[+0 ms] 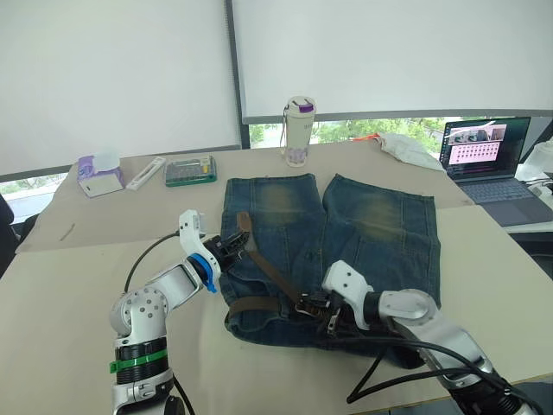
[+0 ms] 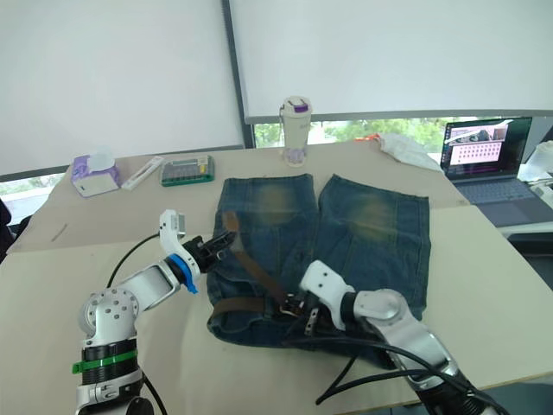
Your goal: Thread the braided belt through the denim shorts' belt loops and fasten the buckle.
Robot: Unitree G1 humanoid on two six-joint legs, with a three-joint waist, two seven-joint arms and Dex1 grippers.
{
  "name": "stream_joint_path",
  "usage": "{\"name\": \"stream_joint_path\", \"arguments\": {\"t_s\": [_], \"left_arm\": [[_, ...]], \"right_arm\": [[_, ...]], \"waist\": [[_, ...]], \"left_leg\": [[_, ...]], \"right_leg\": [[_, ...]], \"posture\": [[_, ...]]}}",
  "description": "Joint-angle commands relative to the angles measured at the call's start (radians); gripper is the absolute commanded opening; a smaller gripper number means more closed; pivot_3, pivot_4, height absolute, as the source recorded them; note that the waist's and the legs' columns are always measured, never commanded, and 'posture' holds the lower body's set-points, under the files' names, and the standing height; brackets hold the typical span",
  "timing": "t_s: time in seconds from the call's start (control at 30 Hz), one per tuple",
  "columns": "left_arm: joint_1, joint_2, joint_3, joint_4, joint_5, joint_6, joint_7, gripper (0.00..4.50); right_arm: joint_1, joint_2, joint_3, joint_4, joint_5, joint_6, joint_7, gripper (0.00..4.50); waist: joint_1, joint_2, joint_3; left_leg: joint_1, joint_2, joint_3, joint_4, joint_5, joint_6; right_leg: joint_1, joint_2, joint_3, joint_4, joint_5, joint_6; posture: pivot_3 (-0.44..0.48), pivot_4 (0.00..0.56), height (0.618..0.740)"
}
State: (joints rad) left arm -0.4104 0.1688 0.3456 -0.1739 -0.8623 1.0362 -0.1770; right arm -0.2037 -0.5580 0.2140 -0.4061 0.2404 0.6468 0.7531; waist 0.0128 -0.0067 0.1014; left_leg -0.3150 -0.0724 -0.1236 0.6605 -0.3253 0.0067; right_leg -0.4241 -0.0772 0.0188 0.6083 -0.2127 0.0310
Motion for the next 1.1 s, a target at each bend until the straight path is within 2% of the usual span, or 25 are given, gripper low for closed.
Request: {"name": "stream_joint_path", "arguments": {"t_s": [0.03, 0.3, 0.5, 1.1], "left_arm": [[0.005, 0.017, -0.014, -0.018, 0.006, -0.038, -0.023, 0.0], [0.045, 0.044, -0.034, -0.016, 0.013, -0.059, -0.044, 0.0], [0.046, 0.049, -0.033, -0.019, 0.01, -0.06, -0.042, 0.0], [0.056, 0.05, -0.031, -0.015, 0.012, -0.075, -0.045, 0.0]], "right_arm": [[0.019, 0.004, -0.072, -0.084, 0.093, 0.029, 0.015, 0.02], [0.04, -0.011, -0.019, -0.096, 0.085, 0.036, 0.008, 0.02], [0.014, -0.041, 0.091, -0.005, -0.013, 0.024, 0.003, 0.02], [0.074, 0.042, -0.074, -0.096, 0.171, -0.008, -0.002, 0.02]], "waist": [[0.001, 0.0, 0.0], [0.0, 0.0, 0.0], [0.001, 0.0, 0.0], [0.001, 0.0, 0.0]], "left_leg": [[0.0, 0.0, 0.0, 0.0, 0.0, 0.0], [0.0, 0.0, 0.0, 0.0, 0.0, 0.0], [0.0, 0.0, 0.0, 0.0, 0.0, 0.0], [0.0, 0.0, -0.001, 0.0, 0.0, 0.0]], "right_leg": [[0.0, 0.0, 0.0, 0.0, 0.0, 0.0], [0.0, 0.0, 0.0, 0.0, 0.0, 0.0], [0.0, 0.0, -0.001, -0.001, 0.0, 0.0], [0.0, 0.0, -0.001, -0.001, 0.0, 0.0]], "posture": [[0.0, 0.15, 0.74], [0.0, 0.15, 0.74], [0.0, 0.15, 0.74], [0.0, 0.15, 0.74]]}}
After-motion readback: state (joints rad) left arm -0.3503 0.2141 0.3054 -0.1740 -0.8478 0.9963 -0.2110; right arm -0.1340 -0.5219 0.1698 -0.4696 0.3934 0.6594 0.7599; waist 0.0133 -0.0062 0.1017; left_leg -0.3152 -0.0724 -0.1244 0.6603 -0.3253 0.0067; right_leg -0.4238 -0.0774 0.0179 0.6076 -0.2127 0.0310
